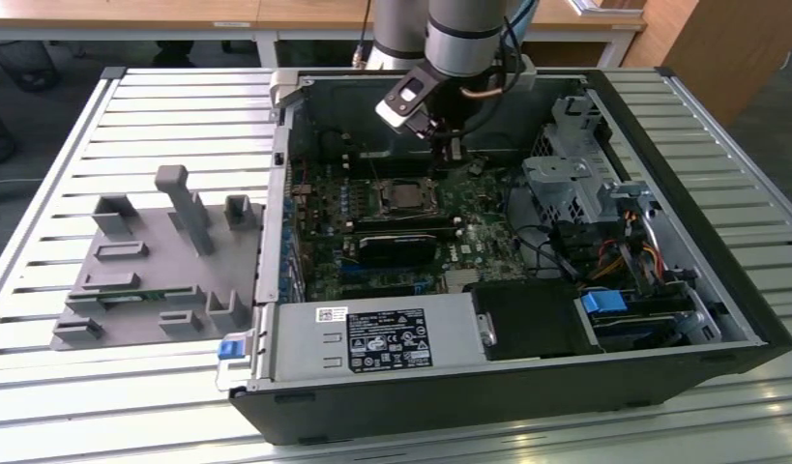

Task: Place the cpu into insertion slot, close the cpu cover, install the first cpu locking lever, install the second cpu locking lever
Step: 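Close the cpu cover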

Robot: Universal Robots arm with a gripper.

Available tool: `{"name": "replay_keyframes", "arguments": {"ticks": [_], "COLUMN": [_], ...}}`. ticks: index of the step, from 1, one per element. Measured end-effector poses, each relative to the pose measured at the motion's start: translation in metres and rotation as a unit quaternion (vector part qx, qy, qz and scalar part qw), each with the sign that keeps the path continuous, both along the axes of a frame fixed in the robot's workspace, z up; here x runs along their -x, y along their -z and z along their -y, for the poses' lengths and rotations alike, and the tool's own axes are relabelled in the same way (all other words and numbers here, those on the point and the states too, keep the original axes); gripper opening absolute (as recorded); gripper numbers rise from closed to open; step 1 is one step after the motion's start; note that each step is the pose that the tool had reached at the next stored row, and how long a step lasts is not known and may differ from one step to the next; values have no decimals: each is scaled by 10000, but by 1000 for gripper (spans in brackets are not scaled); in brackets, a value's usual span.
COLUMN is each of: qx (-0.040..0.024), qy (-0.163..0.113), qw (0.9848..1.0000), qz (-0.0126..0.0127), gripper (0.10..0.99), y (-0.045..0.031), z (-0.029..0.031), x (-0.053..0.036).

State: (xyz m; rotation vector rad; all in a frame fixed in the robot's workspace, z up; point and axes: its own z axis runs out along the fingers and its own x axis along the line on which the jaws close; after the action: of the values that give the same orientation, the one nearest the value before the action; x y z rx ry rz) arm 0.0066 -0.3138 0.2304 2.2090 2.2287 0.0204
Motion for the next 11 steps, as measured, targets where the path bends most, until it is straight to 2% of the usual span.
{"name": "replay_keyframes", "arguments": {"ticks": [6, 11], "qx": [0, -1], "qy": [1, 0], "qw": [10000, 10000], "qz": [1, -9], "gripper": [106, 106], "y": [15, 71], "z": [0, 0], "x": [183, 234]}}
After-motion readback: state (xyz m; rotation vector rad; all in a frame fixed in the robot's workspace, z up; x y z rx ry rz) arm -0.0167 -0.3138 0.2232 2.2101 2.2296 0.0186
